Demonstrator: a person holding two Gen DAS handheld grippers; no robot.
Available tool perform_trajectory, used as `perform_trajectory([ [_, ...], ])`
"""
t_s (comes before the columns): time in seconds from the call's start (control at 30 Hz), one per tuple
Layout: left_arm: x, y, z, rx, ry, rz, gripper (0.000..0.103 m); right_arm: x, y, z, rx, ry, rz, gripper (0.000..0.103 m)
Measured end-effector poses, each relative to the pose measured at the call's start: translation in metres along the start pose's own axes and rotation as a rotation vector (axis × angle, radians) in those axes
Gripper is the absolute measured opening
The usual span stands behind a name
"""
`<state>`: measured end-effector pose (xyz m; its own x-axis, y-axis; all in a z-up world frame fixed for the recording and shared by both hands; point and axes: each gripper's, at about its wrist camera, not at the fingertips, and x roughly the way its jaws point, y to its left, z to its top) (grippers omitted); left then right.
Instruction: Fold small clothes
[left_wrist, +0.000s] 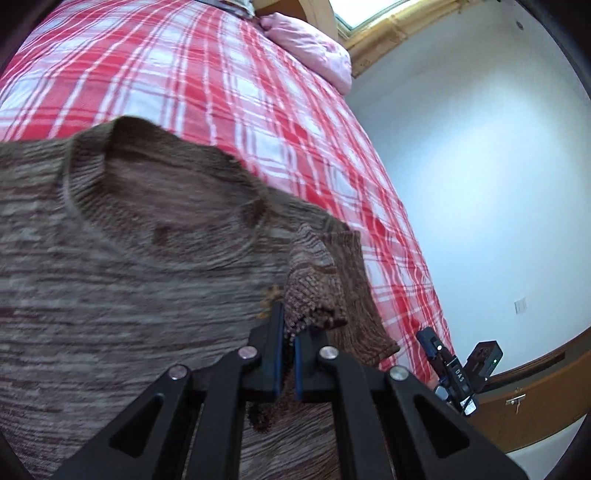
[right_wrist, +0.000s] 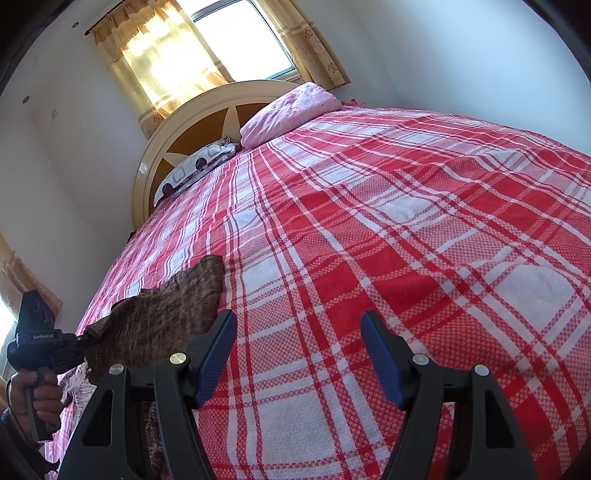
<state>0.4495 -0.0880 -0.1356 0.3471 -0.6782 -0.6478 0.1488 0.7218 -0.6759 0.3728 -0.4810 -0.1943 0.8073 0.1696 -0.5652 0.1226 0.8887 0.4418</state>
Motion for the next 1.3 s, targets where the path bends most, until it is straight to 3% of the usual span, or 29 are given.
perform_trajectory([
  [0.37, -0.009, 0.034, -0.010, -0.067, -0.015, -0.009, 0.004, 0.004, 0.002, -0.001, -0.011, 0.023, -0.003, 0.070],
  [0.53, -0.006, 0.047, -0.012, -0.084, -0.017, 0.069, 0.005, 0.009, 0.005, -0.002, -0.029, 0.039, -0.009, 0.070],
  [0.6, -0.007, 0.049, -0.013, -0.075, -0.022, 0.102, 0.013, 0.010, 0.005, -0.003, -0.031, 0.043, -0.010, 0.070],
  [0.73, -0.012, 0.048, -0.016, -0.035, -0.036, 0.149, 0.014, 0.010, 0.004, -0.004, -0.029, 0.049, -0.010, 0.070],
  [0.77, -0.014, 0.043, -0.017, -0.011, -0.044, 0.165, 0.019, 0.011, 0.005, -0.004, -0.030, 0.052, -0.011, 0.070],
  [0.87, -0.015, 0.028, -0.019, 0.061, -0.071, 0.226, 0.053, 0.012, 0.005, -0.004, -0.034, 0.055, -0.014, 0.070],
  [0.9, -0.015, 0.023, -0.017, 0.076, -0.085, 0.251, 0.059, 0.012, 0.006, -0.004, -0.035, 0.057, -0.015, 0.070],
  [1.0, -0.026, 0.026, -0.001, 0.069, -0.199, 0.421, 0.063, 0.012, 0.006, -0.004, -0.038, 0.057, -0.013, 0.070],
  [1.1, -0.042, 0.048, 0.003, -0.047, -0.228, 0.439, 0.066, 0.012, 0.006, -0.004, -0.035, 0.054, 0.000, 0.070],
  [1.23, -0.054, 0.046, -0.021, -0.002, -0.206, 0.438, 0.066, 0.011, 0.009, -0.003, -0.054, 0.063, 0.024, 0.070],
  [1.3, -0.068, 0.042, -0.043, 0.028, -0.209, 0.397, 0.067, 0.007, 0.017, -0.004, -0.090, 0.071, 0.056, 0.070],
])
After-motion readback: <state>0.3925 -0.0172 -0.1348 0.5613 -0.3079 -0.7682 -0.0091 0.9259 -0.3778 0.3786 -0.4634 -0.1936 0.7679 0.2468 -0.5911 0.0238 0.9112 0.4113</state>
